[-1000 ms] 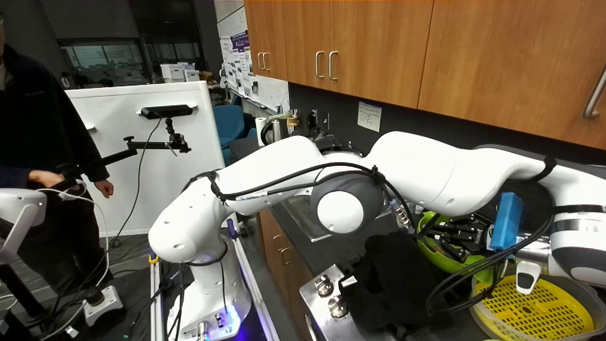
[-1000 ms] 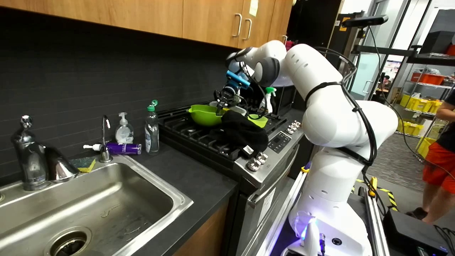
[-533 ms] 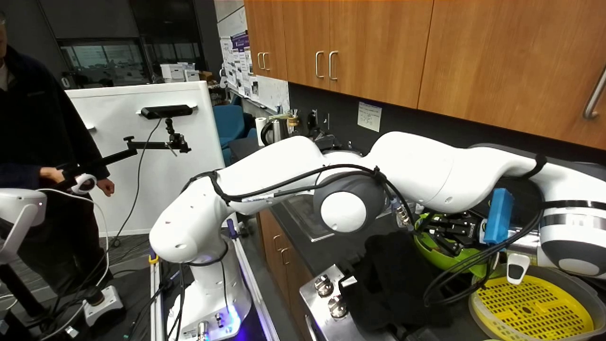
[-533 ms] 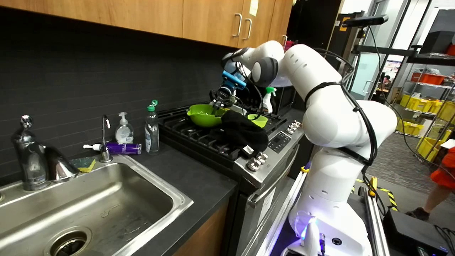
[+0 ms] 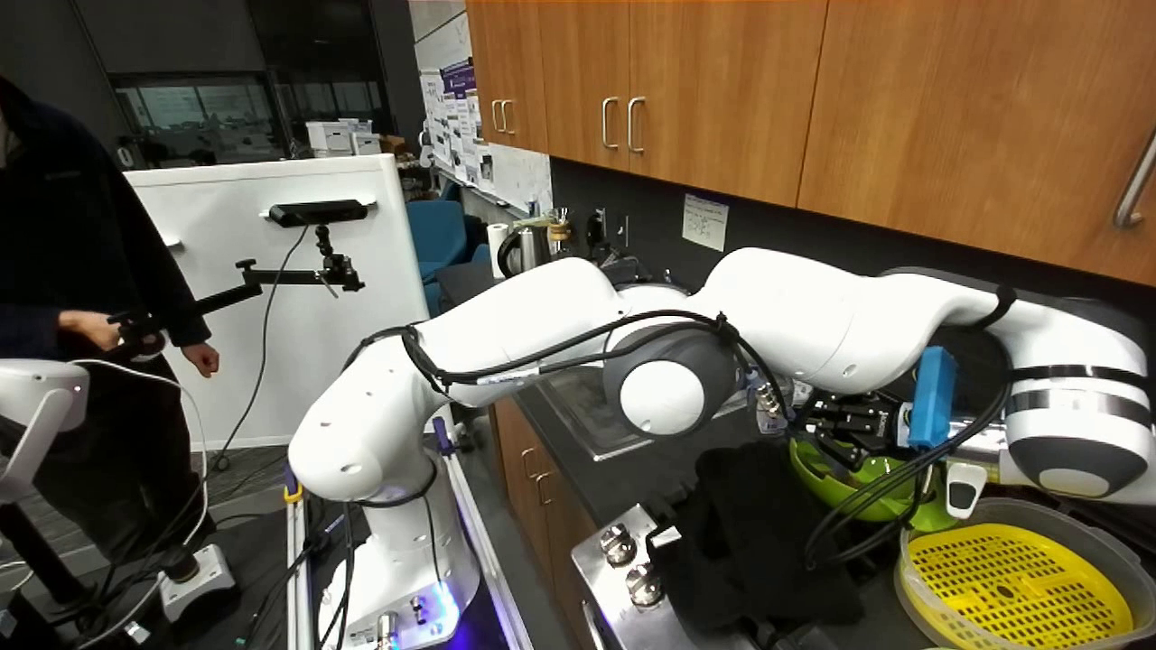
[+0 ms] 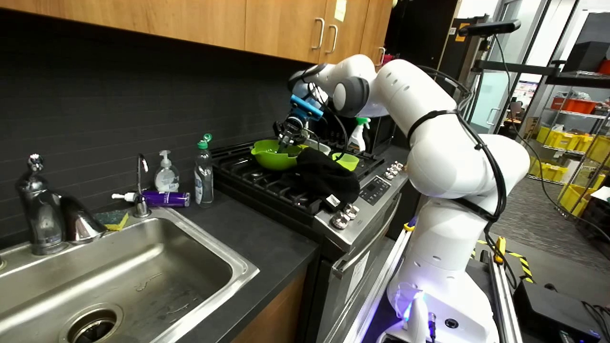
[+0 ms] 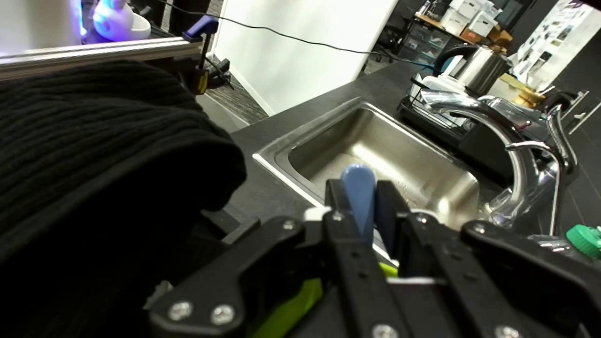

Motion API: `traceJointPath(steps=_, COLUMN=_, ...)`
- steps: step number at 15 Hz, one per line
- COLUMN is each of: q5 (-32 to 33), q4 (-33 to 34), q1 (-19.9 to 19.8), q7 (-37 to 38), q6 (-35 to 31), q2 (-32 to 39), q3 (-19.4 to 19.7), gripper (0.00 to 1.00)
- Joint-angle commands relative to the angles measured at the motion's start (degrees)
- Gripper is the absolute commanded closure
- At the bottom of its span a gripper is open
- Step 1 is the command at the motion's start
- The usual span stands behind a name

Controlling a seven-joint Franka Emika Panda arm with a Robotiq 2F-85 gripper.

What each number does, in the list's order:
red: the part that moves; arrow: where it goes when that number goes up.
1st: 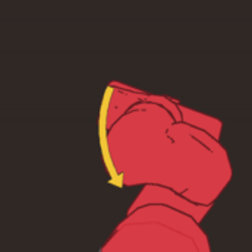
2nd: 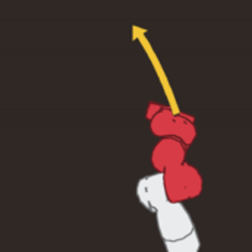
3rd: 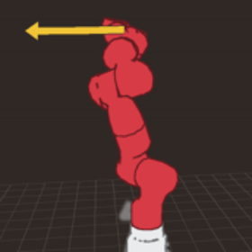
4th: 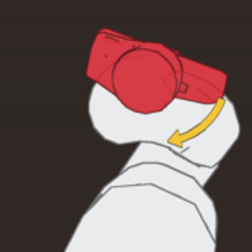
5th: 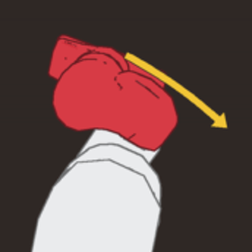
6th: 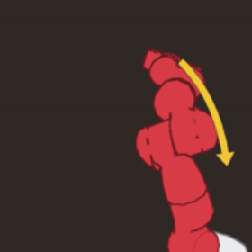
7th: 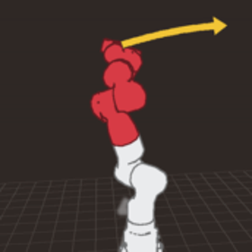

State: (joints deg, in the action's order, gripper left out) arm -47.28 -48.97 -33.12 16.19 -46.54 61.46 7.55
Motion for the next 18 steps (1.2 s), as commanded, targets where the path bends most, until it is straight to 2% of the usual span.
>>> traceJointPath(steps=1, q5=2.2, q4=0.1, q1=0.4, q7=-1.1, q6=0.2, q2=-1.3, q3=1.0, gripper=0.95)
traceJointPath(steps=8, q5=5.4, q4=0.5, q1=-0.1, q7=-4.6, q6=-2.5, q2=-5.2, q3=3.6, gripper=0.95)
traceJointPath(steps=14, q5=6.8, q4=-2.7, q1=0.2, q7=-7.3, q6=-6.7, q2=-7.5, q3=5.6, gripper=0.95)
traceJointPath(steps=18, q5=7.0, q4=-8.1, q1=1.4, q7=-8.5, q6=-8.5, q2=-10.0, q3=6.7, gripper=0.95)
